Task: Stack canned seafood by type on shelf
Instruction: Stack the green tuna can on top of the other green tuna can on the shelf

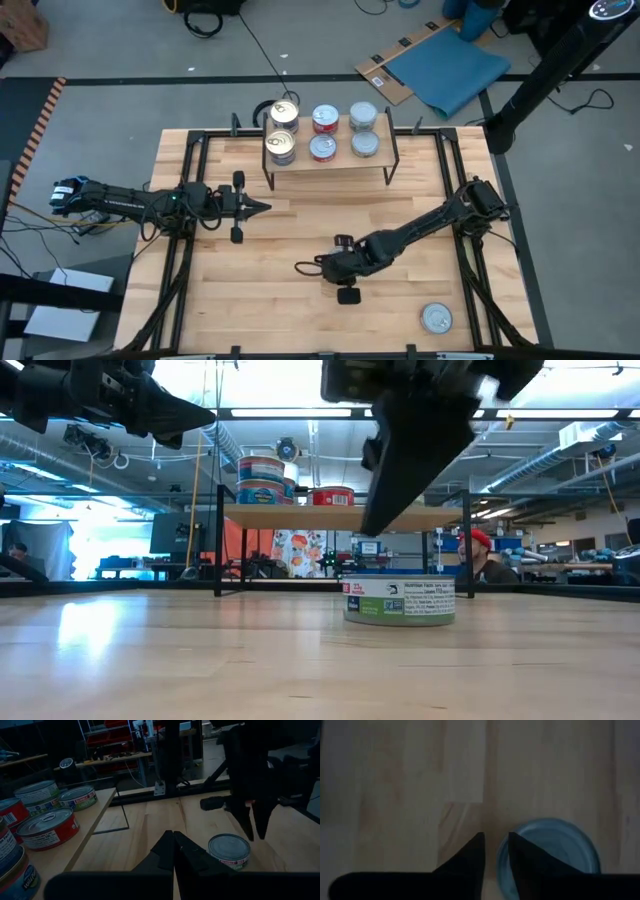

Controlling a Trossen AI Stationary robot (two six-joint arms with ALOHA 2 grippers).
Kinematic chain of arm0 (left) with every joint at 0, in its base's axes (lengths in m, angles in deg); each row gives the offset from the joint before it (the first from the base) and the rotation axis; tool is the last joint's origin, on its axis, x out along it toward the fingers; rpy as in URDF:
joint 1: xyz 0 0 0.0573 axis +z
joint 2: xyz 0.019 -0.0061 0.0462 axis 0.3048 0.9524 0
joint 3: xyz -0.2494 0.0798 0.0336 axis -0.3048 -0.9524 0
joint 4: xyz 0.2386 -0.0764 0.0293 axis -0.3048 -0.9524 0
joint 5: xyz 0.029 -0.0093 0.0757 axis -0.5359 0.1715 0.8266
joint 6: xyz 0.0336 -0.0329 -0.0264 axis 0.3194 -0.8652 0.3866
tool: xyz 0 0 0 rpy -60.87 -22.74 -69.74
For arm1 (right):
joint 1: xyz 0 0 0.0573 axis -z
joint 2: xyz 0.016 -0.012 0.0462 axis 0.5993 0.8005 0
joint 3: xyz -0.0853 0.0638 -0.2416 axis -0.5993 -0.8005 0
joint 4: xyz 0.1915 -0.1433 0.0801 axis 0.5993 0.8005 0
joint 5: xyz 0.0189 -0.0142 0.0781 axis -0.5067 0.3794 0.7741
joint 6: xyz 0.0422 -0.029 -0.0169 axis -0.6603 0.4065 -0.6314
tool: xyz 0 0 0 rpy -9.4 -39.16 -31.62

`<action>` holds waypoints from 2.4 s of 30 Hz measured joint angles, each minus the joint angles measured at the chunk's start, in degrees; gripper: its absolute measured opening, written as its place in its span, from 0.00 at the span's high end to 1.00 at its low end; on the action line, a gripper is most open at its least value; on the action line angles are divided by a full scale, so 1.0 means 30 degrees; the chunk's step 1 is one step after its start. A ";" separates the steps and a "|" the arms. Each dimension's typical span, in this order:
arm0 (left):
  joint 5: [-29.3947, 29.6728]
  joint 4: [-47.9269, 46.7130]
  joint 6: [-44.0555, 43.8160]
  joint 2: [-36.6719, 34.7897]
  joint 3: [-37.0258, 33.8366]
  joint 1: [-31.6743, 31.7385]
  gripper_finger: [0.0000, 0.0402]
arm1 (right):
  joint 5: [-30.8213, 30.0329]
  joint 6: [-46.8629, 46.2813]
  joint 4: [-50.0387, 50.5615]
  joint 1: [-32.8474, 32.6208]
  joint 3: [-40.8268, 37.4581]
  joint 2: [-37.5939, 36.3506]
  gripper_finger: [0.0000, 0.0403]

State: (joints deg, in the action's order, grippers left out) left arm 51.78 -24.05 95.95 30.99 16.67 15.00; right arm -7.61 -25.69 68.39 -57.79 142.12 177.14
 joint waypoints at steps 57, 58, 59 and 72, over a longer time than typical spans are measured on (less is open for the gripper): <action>0.0291 0.0583 0.0457 0.0203 0.0015 0.0007 0.99 | 0.1588 -0.3016 0.2146 0.1676 -0.0071 -0.0780 0.99; 0.0291 0.0546 0.0457 0.0197 0.0007 0.0007 0.99 | 0.1660 -0.3126 0.2204 0.1810 -0.0065 -0.0937 0.99; 0.0291 0.0510 0.0457 0.0202 0.0010 0.0007 0.99 | 0.1612 -0.3300 0.2409 0.1888 -0.0045 -0.1074 0.99; -0.1791 0.0016 -0.1032 0.1039 0.0007 0.0007 0.99 | 0.0179 -0.3865 0.6469 0.1870 -0.0034 -0.1208 0.70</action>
State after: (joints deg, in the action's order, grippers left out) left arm 46.41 -24.00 92.85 34.10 16.69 15.02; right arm -7.07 -37.28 87.80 -52.18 142.02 173.52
